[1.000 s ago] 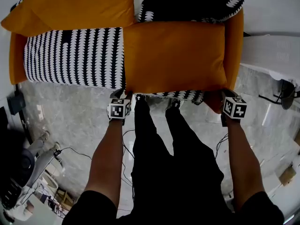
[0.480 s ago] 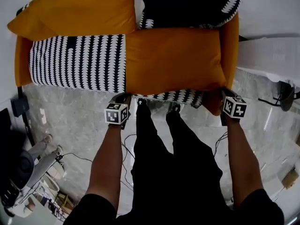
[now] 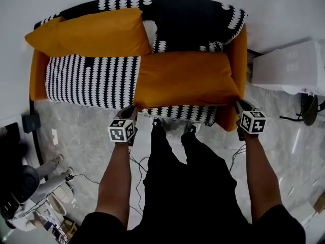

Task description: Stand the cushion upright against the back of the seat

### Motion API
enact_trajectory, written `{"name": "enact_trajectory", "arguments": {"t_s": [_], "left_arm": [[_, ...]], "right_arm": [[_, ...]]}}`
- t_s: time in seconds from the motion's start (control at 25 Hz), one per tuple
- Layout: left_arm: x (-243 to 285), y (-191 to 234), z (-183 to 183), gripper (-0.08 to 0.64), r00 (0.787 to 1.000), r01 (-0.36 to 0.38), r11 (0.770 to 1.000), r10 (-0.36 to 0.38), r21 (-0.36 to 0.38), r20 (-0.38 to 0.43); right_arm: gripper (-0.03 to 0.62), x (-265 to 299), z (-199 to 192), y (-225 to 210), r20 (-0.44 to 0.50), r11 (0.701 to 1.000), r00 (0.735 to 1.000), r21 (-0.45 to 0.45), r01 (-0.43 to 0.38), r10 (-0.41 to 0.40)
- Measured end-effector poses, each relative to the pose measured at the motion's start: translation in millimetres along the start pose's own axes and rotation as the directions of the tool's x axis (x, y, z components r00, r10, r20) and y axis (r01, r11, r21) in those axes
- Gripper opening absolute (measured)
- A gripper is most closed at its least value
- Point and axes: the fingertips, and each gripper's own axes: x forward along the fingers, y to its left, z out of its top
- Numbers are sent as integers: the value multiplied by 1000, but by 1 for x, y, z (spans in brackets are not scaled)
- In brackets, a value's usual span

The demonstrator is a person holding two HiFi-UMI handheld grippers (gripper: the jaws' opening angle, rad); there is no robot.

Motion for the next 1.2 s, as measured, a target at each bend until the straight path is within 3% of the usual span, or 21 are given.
{"name": "enact_trajectory", "arguments": {"t_s": [0.12, 0.32, 0.4, 0.52, 0.68, 0.76, 0.92, 1.2], "left_arm": [[-12, -3, 26, 32, 1000, -14, 1000, 13, 26, 26], [-28, 5, 85, 26, 987, -53, 997, 61, -53, 151], [-34, 6, 104, 25, 982, -65, 997, 72, -44, 176], [-36, 6, 114, 21, 984, -85, 996, 86, -14, 157], [-37, 10, 109, 20, 985, -86, 995, 91, -40, 149], [-35, 11, 115, 20, 985, -92, 996, 94, -19, 145], [-34, 10, 137, 20, 983, -114, 993, 110, 23, 149], [-26, 13, 196, 18, 972, -126, 992, 117, 29, 203]], "right_arm": [[52, -13, 14, 1, 28, 1000, 1000, 12, -4, 3], [52, -26, 58, 11, 104, 999, 994, -19, -32, 33], [52, -32, 77, 15, 140, 999, 989, -16, -42, 44], [52, -40, 99, 22, 171, 998, 983, -31, -59, 63], [52, -42, 102, 26, 168, 996, 983, -45, -71, 77], [52, -41, 102, 24, 168, 997, 983, -30, -76, 80], [52, -42, 113, 23, 181, 996, 979, -12, -89, 90], [52, -37, 148, 17, 202, 996, 976, 6, -85, 82]]}}
